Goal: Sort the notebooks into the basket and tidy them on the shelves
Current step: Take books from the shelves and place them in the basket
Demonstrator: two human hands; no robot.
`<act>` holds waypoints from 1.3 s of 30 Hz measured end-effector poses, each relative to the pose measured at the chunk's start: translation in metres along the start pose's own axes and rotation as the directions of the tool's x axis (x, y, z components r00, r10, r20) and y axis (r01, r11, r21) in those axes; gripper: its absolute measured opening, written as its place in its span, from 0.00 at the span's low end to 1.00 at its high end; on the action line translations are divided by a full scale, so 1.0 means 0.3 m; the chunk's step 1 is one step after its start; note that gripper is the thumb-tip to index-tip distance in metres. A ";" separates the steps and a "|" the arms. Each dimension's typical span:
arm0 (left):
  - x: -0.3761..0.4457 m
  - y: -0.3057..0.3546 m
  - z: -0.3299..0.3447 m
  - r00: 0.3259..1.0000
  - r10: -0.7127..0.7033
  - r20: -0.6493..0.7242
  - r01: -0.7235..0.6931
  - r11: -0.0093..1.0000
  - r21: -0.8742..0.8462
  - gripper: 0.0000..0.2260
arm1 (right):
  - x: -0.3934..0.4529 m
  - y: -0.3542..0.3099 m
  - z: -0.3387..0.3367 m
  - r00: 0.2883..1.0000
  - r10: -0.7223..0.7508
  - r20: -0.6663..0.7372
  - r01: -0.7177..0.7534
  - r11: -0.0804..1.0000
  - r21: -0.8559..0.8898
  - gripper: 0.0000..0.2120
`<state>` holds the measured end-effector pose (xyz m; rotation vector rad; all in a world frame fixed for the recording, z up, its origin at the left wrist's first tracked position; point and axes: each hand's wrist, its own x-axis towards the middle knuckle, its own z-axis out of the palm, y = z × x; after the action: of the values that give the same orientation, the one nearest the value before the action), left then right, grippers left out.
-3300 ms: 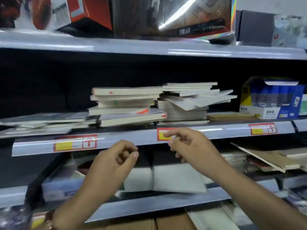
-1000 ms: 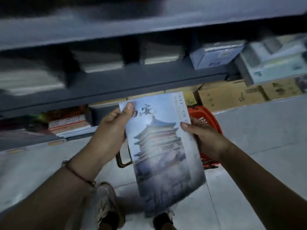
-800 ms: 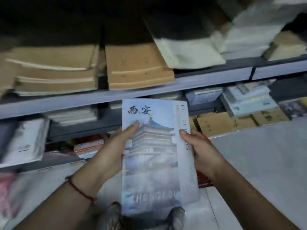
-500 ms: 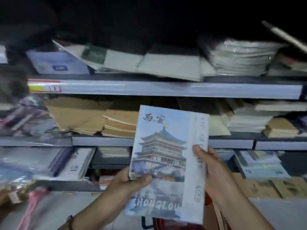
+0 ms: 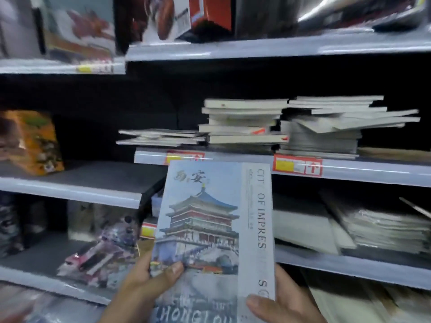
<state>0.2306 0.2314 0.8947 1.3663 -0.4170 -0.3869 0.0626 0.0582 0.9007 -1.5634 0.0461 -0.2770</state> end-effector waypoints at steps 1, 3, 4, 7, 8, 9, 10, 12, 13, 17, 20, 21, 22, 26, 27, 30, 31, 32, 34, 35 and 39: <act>0.022 0.038 -0.032 1.000 0.028 0.002 -0.028 0.999 -0.017 0.12 | 0.033 -0.026 0.025 1.000 -0.018 -0.008 0.018 1.000 -0.020 0.37; 0.060 0.120 -0.083 0.996 0.073 0.059 -0.072 0.997 -0.035 0.10 | 0.104 -0.085 0.071 0.999 -0.040 0.008 0.040 0.998 -0.057 0.35; 0.080 0.155 -0.111 0.994 0.080 0.080 -0.076 0.996 -0.055 0.12 | 0.142 -0.112 0.096 0.999 -0.040 0.010 0.040 0.997 -0.064 0.34; 0.141 0.234 -0.205 0.992 0.094 0.083 -0.085 0.990 -0.112 0.17 | 0.254 -0.202 0.192 0.997 -0.055 -0.047 0.055 0.999 -0.003 0.26; 0.163 0.258 -0.234 0.991 0.102 0.083 -0.091 0.988 -0.123 0.20 | 0.293 -0.231 0.227 0.993 -0.080 -0.091 0.080 0.997 -0.006 0.22; 0.188 0.278 -0.261 0.991 0.113 0.076 -0.103 0.986 -0.130 0.21 | 0.331 -0.260 0.259 0.986 -0.100 -0.132 0.099 0.995 -0.013 0.19; 0.211 0.306 -0.282 0.988 0.136 0.071 -0.126 0.983 -0.130 0.20 | 0.373 -0.289 0.288 0.978 -0.109 -0.178 0.109 0.994 -0.011 0.18; 0.267 0.380 -0.312 0.976 0.209 0.060 -0.202 0.974 -0.104 0.20 | 0.464 -0.341 0.331 0.957 -0.115 -0.266 0.118 0.993 -0.004 0.16; 0.301 0.421 -0.324 0.968 0.244 0.068 -0.237 0.967 -0.092 0.22 | 0.509 -0.364 0.346 0.945 -0.117 -0.304 0.124 0.992 0.003 0.15; 0.437 0.557 -0.388 0.938 0.336 0.085 -0.337 0.942 0.000 0.26 | 0.679 -0.457 0.368 0.904 -0.054 -0.423 0.122 0.983 0.134 0.08; 0.511 0.611 -0.407 0.920 0.312 0.239 -0.344 0.933 0.106 0.18 | 0.784 -0.536 0.342 0.870 0.058 -0.489 0.077 0.965 0.252 0.03; 0.538 0.621 -0.407 0.916 0.305 0.259 -0.352 0.922 0.161 0.18 | 0.809 -0.557 0.328 0.870 0.090 -0.485 0.055 0.959 0.278 0.03; 0.568 0.629 -0.403 0.912 0.312 0.265 -0.371 0.904 0.212 0.19 | 0.831 -0.572 0.311 0.877 0.110 -0.468 0.031 0.958 0.284 0.05; 0.675 0.644 -0.386 0.894 0.362 0.265 -0.441 0.820 0.365 0.20 | 0.852 -0.596 0.258 0.893 0.056 -0.446 -0.030 0.997 0.066 0.10; 0.695 0.636 -0.383 0.891 0.368 0.266 -0.448 0.805 0.389 0.18 | 0.849 -0.592 0.247 0.889 0.030 -0.457 -0.053 0.998 -0.039 0.13; 0.749 0.598 -0.370 0.883 0.389 0.262 -0.469 0.742 0.480 0.16 | 0.850 -0.551 0.222 0.870 -0.042 -0.491 -0.196 0.884 -0.424 0.27; 0.764 0.585 -0.368 0.880 0.403 0.252 -0.474 0.708 0.523 0.17 | 0.853 -0.536 0.220 0.863 -0.070 -0.501 -0.233 0.824 -0.516 0.30; 0.782 0.572 -0.364 0.873 0.425 0.238 -0.481 0.673 0.562 0.19 | 0.861 -0.517 0.216 0.857 -0.108 -0.503 -0.249 0.768 -0.590 0.30; 0.811 0.553 -0.355 0.862 0.467 0.199 -0.484 0.637 0.600 0.21 | 0.881 -0.486 0.210 0.837 -0.239 -0.493 -0.243 0.644 -0.725 0.26; 0.819 0.548 -0.350 0.857 0.481 0.182 -0.483 0.632 0.606 0.21 | 0.891 -0.474 0.206 0.818 -0.310 -0.485 -0.245 0.574 -0.781 0.24; 0.830 0.535 -0.327 0.851 0.505 0.145 -0.477 0.626 0.617 0.20 | 0.921 -0.432 0.193 0.785 -0.400 -0.472 -0.245 0.499 -0.831 0.23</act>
<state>0.4988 0.2175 1.0534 1.8338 -0.9258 0.2871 0.3231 0.0607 1.0699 -2.4409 0.7589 -0.9810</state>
